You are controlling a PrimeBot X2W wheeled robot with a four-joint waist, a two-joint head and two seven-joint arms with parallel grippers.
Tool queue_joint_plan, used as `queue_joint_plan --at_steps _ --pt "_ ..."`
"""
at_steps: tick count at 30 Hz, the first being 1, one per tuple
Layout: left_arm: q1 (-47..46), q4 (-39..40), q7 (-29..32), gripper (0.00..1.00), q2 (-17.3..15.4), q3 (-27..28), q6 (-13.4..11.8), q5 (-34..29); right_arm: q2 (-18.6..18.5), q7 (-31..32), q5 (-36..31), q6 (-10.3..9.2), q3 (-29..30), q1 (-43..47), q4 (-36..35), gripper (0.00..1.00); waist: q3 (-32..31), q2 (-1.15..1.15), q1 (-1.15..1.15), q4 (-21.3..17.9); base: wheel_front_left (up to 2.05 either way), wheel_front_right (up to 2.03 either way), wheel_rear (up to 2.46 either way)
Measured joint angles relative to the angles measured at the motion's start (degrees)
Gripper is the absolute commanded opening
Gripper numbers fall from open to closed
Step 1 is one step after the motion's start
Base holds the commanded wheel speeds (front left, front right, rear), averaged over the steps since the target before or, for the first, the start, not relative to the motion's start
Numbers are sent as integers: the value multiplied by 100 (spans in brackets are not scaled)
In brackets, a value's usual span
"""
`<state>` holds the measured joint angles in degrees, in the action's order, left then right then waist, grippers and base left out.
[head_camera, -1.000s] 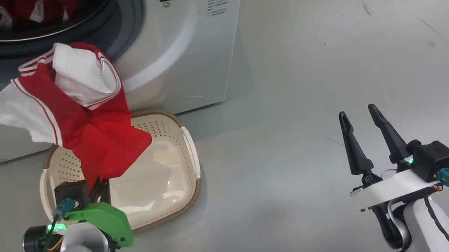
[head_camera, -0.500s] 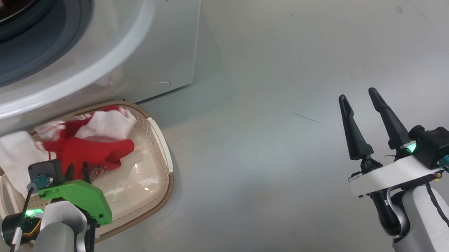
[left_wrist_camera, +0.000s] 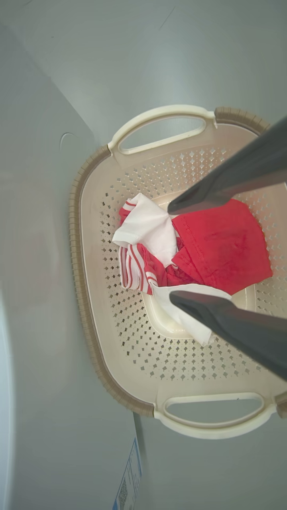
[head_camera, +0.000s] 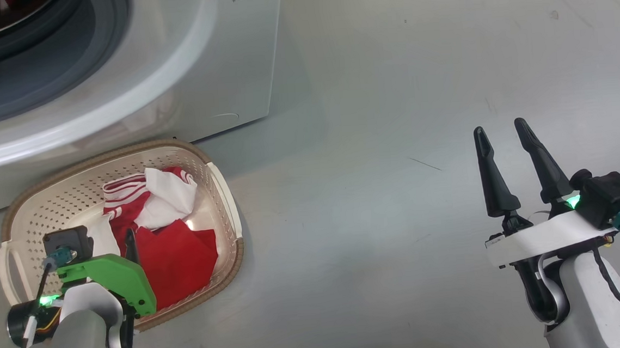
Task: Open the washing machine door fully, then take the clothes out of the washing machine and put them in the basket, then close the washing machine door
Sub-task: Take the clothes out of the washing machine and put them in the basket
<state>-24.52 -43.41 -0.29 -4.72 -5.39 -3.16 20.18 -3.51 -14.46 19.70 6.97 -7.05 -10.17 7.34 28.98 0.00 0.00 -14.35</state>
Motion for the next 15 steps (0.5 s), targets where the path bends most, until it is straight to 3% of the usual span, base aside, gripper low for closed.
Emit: queue_joint_plan --at_steps 15 --pt "-38 -188 -934 100 37 -69 125 -38 -21 0 -70 0 152 45 160 100 -410 0 0 265 0 0 0"
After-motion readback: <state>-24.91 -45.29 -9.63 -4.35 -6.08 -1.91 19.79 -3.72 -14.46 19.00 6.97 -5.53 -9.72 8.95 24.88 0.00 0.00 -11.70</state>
